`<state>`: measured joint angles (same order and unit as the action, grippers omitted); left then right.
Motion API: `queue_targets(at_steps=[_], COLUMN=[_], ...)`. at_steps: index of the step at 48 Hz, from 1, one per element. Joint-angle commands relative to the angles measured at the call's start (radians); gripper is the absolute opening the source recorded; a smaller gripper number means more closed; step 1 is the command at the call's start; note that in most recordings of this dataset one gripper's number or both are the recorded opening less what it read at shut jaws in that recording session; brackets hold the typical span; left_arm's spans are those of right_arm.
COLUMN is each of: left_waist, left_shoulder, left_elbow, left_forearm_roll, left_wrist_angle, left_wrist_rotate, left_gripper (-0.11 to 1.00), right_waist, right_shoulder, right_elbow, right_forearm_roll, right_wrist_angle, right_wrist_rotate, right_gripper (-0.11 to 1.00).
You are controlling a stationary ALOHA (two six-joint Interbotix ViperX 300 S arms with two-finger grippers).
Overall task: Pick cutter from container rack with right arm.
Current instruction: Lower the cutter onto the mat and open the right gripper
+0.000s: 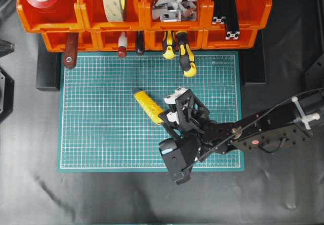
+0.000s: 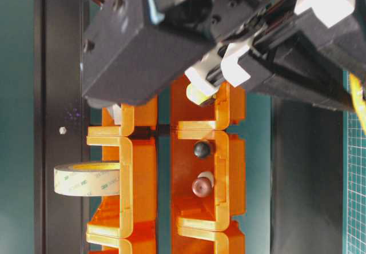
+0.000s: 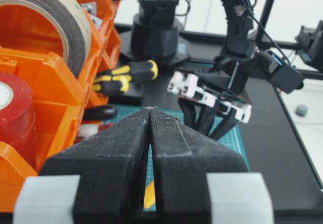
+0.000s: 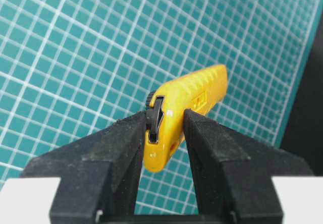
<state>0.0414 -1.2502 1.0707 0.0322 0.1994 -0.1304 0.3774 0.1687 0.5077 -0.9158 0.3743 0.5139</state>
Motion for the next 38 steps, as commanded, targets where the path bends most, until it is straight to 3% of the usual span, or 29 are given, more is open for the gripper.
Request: queue_targets(at_steps=[1, 7, 14, 19, 30, 38], left_waist=[0.003, 0.003, 0.003, 0.003, 0.003, 0.0], left_shoulder=[0.014, 0.012, 0.012, 0.012, 0.009, 0.014], left_elbow=[-0.011, -0.011, -0.011, -0.011, -0.011, -0.009], left_forearm_roll=[0.003, 0.003, 0.003, 0.003, 0.003, 0.003], left_wrist_angle=[-0.008, -0.008, -0.005, -0.003, 0.002, 0.028], left_wrist_rotate=[-0.003, -0.003, -0.003, -0.003, -0.003, -0.003], left_gripper=[0.0, 0.0, 0.0, 0.0, 0.0, 0.0], right_waist=[0.011, 0.011, 0.011, 0.011, 0.006, -0.009], right_shoulder=[-0.021, -0.012, 0.002, 0.012, -0.021, -0.083], right_elbow=[-0.002, -0.003, 0.0, 0.008, 0.014, 0.02], right_forearm_roll=[0.034, 0.049, 0.081, 0.13, 0.258, 0.272], right_wrist_angle=[-0.011, -0.011, -0.008, -0.002, 0.014, 0.017], right_wrist_rotate=[0.003, 0.003, 0.005, 0.006, 0.014, 0.1], right_gripper=[0.24, 0.3, 0.66, 0.8, 0.82, 0.82])
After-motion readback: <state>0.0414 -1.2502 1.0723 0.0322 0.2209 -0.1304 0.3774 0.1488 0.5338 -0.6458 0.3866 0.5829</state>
